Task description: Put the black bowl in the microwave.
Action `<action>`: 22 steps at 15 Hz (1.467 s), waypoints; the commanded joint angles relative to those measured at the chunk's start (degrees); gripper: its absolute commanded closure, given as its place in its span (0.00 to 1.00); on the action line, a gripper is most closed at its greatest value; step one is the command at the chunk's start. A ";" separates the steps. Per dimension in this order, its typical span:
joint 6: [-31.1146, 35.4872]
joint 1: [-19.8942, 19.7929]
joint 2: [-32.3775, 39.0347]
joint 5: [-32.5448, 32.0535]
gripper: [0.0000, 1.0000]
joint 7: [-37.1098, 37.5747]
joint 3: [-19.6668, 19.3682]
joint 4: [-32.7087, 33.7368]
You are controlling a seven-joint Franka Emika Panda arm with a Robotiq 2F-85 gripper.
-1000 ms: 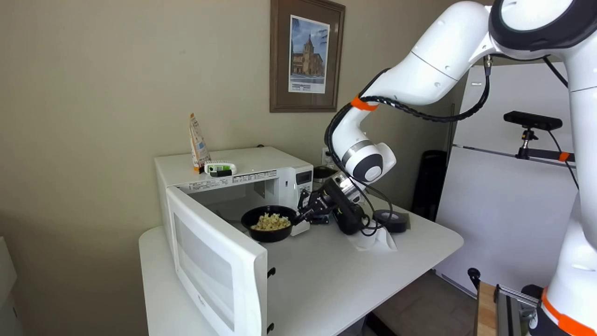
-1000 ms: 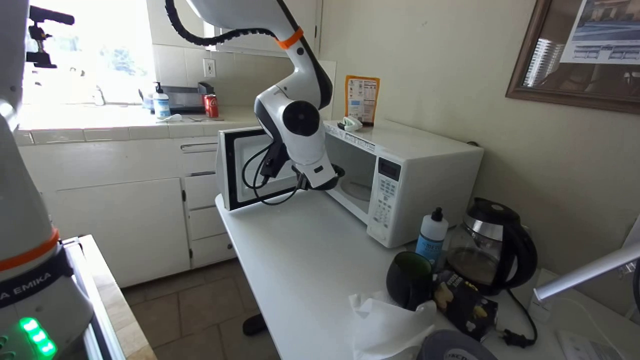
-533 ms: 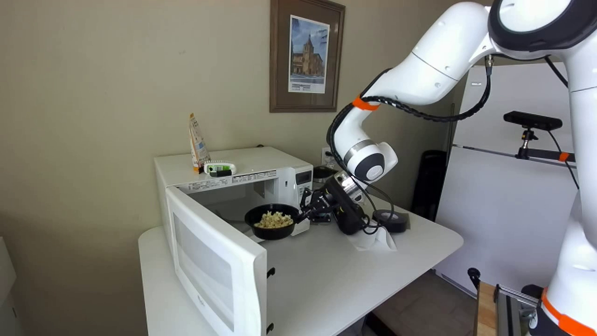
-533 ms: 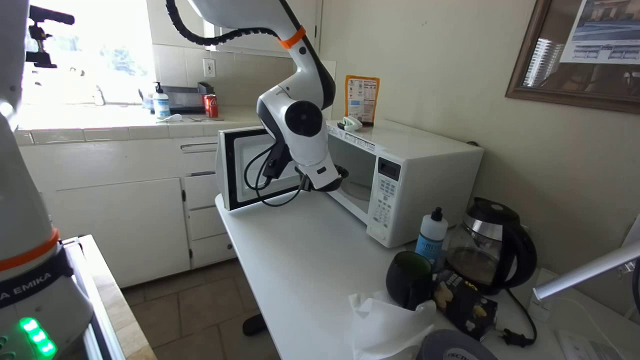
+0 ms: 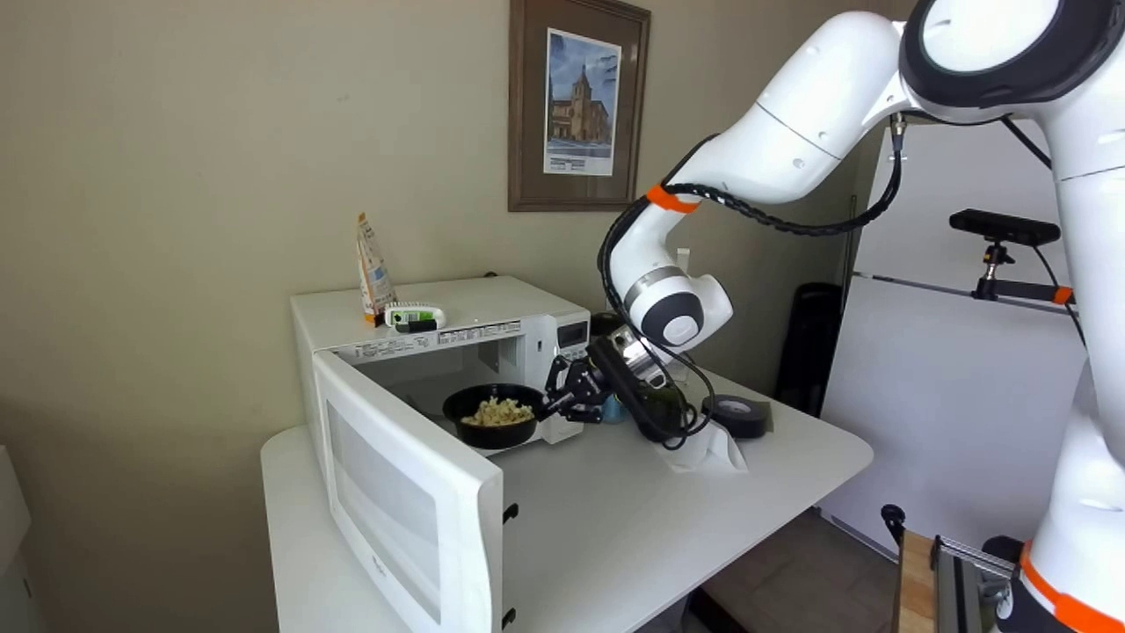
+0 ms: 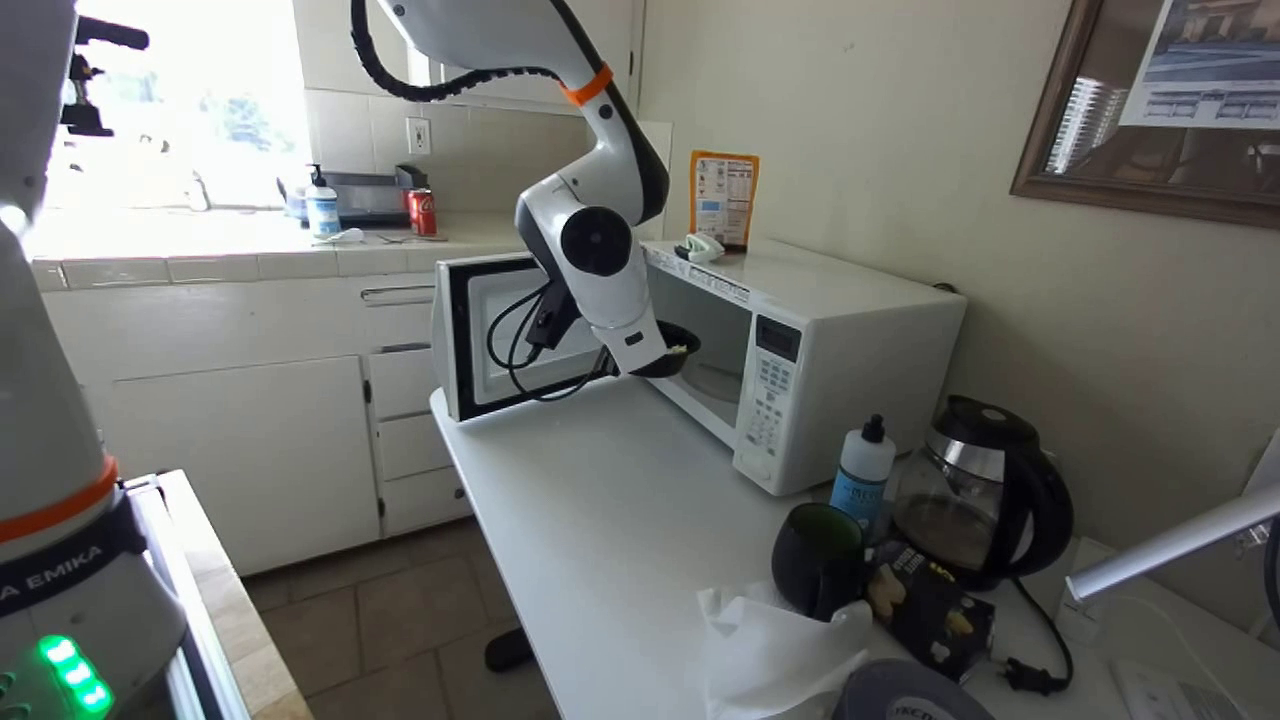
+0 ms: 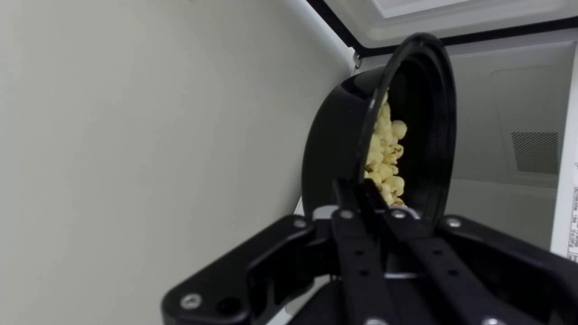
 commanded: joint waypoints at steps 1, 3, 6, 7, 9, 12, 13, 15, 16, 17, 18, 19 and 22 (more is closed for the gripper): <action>5.85 2.93 5.46 9.51 0.98 -1.21 1.49 6.77; 8.98 4.61 7.92 15.53 0.98 -2.81 1.36 10.91; 12.16 7.50 12.13 27.97 0.98 -7.82 -0.74 18.44; 12.47 8.64 13.99 32.20 0.98 -10.18 -1.88 21.00; 12.64 11.44 17.14 41.17 0.98 -16.09 -5.56 25.34; 12.46 16.79 23.30 38.12 0.98 -10.99 -14.14 31.70; 12.87 18.53 25.40 37.15 0.98 -9.31 -16.73 33.72; 12.86 21.78 29.46 36.57 0.98 -6.85 -21.40 37.40; 13.12 22.82 30.82 36.46 0.98 -6.07 -22.30 38.15; 13.14 23.84 31.71 36.40 0.98 -6.11 -22.79 38.17; 12.68 24.88 32.61 36.34 0.98 -6.66 -22.88 38.02; 12.33 26.11 33.76 36.29 0.98 -6.62 -23.70 38.56; 12.34 28.48 36.79 36.27 0.98 -5.29 -24.42 40.75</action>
